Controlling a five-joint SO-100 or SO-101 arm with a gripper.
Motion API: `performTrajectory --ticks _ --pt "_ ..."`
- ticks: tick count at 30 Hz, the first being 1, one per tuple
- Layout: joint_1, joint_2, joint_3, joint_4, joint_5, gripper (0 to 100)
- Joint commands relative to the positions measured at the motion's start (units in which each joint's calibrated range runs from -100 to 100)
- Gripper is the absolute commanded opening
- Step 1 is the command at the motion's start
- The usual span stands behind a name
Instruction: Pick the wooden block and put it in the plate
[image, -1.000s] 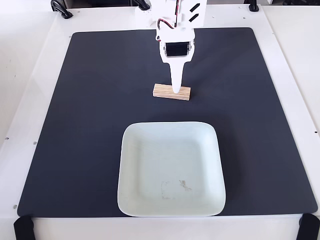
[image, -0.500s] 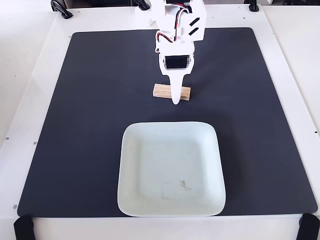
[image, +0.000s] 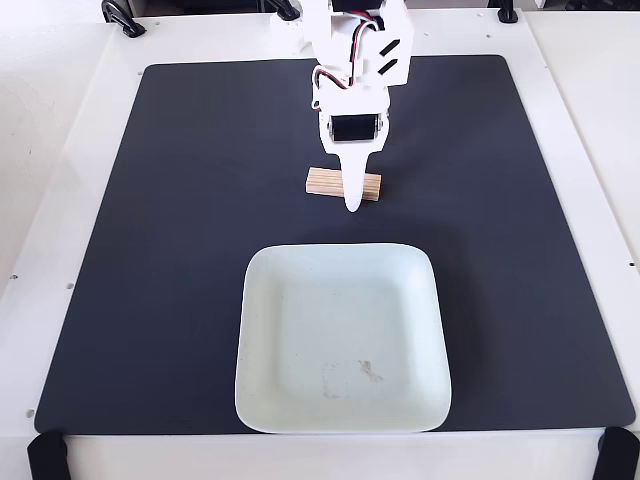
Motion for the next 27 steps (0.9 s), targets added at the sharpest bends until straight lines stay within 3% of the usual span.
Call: performTrajectory --ticks 1,11,16,27 --pt "0.1 0.9 -0.4 -2.4 -0.1 24" --pt "0.1 2.0 0.2 -2.2 -0.1 23" --pt "0.1 2.1 1.5 -2.0 0.4 1" --pt "1.5 -0.5 1.5 -2.7 0.5 1"
